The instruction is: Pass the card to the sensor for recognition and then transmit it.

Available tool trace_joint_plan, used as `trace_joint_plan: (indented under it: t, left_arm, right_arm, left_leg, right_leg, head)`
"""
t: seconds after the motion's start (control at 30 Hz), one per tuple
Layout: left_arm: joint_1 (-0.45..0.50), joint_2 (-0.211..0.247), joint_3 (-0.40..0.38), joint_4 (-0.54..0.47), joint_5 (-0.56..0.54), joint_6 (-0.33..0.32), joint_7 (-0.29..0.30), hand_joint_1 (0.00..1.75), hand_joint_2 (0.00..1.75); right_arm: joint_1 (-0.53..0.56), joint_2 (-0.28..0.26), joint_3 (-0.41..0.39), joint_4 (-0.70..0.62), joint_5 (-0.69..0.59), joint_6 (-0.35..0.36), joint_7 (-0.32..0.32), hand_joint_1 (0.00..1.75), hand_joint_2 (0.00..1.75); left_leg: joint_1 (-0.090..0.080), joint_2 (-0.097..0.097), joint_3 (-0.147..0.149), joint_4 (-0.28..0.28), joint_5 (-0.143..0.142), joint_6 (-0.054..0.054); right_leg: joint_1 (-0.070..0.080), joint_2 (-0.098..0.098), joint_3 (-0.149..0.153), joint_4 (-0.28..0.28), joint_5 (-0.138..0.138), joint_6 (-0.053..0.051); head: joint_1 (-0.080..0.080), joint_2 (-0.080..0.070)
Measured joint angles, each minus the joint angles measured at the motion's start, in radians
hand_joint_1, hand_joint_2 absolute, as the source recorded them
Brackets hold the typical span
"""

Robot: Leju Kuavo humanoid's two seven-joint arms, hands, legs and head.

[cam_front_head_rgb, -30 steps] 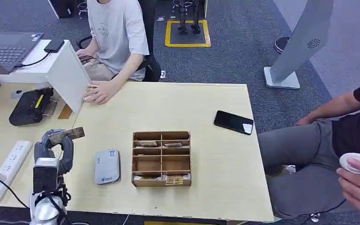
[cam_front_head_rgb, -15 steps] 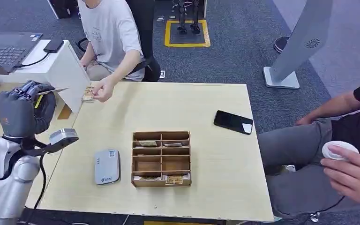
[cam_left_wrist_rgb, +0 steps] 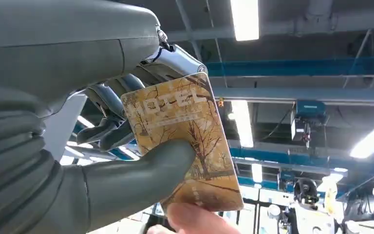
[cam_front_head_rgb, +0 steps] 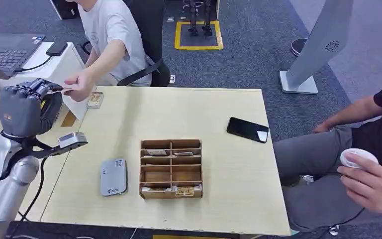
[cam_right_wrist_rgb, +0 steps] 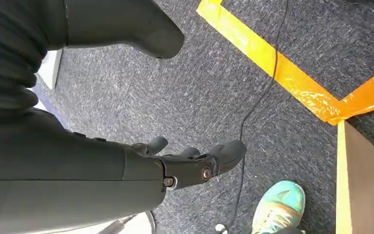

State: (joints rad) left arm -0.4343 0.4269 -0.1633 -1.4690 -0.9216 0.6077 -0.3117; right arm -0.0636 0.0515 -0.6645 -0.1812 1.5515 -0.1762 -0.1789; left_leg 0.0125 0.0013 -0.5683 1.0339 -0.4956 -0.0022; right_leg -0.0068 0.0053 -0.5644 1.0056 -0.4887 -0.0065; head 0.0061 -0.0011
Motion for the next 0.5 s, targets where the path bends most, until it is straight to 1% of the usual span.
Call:
trace_joint_plan:
  t: [0.2, 0.23, 0.33, 0.4, 0.43, 0.5]
  left_arm:
    - [-0.008, 0.0, -0.02, 0.019, 0.006, -0.006, 0.008, 1.75, 1.75]
    - [-0.008, 0.0, -0.024, 0.022, 0.011, -0.013, 0.009, 0.0, 1.75]
    - [-0.008, -0.001, -0.037, 0.025, 0.025, -0.023, 0.009, 0.0, 1.75]
    - [-0.008, -0.002, -0.04, 0.025, 0.059, -0.043, 0.009, 0.0, 1.75]
    - [-0.009, -0.004, -0.04, 0.025, 0.087, -0.071, 0.017, 0.0, 1.75]
    - [-0.009, -0.013, -0.042, 0.025, 0.153, -0.152, 0.04, 0.0, 1.75]
  right_arm:
    - [0.0, 0.0, 0.011, 0.0, -0.001, -0.003, -0.003, 0.0, 1.75]
    - [0.0, 0.0, 0.013, 0.0, -0.001, -0.003, -0.003, 0.0, 1.75]
    - [0.0, 0.0, 0.017, 0.0, -0.001, -0.003, -0.003, 0.0, 1.75]
    - [0.0, 0.0, 0.02, 0.0, -0.002, -0.003, -0.003, 0.0, 1.75]
    - [0.0, 0.0, 0.02, -0.001, -0.007, -0.003, -0.003, 0.0, 1.75]
    - [0.0, 0.0, 0.02, -0.002, -0.016, -0.005, 0.002, 0.0, 1.75]
  left_leg:
    - [0.0, 0.0, 0.0, 0.0, 0.0, 0.0]
    - [0.0, 0.0, 0.0, 0.0, 0.0, 0.0]
    - [0.0, 0.0, 0.0, 0.0, 0.0, 0.0]
    - [0.0, 0.0, 0.0, 0.0, 0.0, 0.0]
    - [0.0, 0.0, 0.0, 0.0, 0.0, 0.0]
    - [0.0, 0.0, 0.0, 0.0, 0.0, 0.0]
  right_leg:
    - [0.0, 0.0, 0.0, 0.0, 0.0, 0.0]
    - [0.0, 0.0, 0.0, 0.0, 0.0, 0.0]
    - [0.0, 0.0, 0.0, 0.0, 0.0, 0.0]
    - [0.0, 0.0, 0.0, 0.0, 0.0, 0.0]
    - [0.0, 0.0, 0.0, 0.0, 0.0, 0.0]
    - [0.0, 0.0, 0.0, 0.0, 0.0, 0.0]
  head:
    - [0.0, 0.0]
    - [0.0, 0.0]
    - [0.0, 0.0]
    - [0.0, 0.0]
    - [0.0, 0.0]
    - [0.0, 0.0]
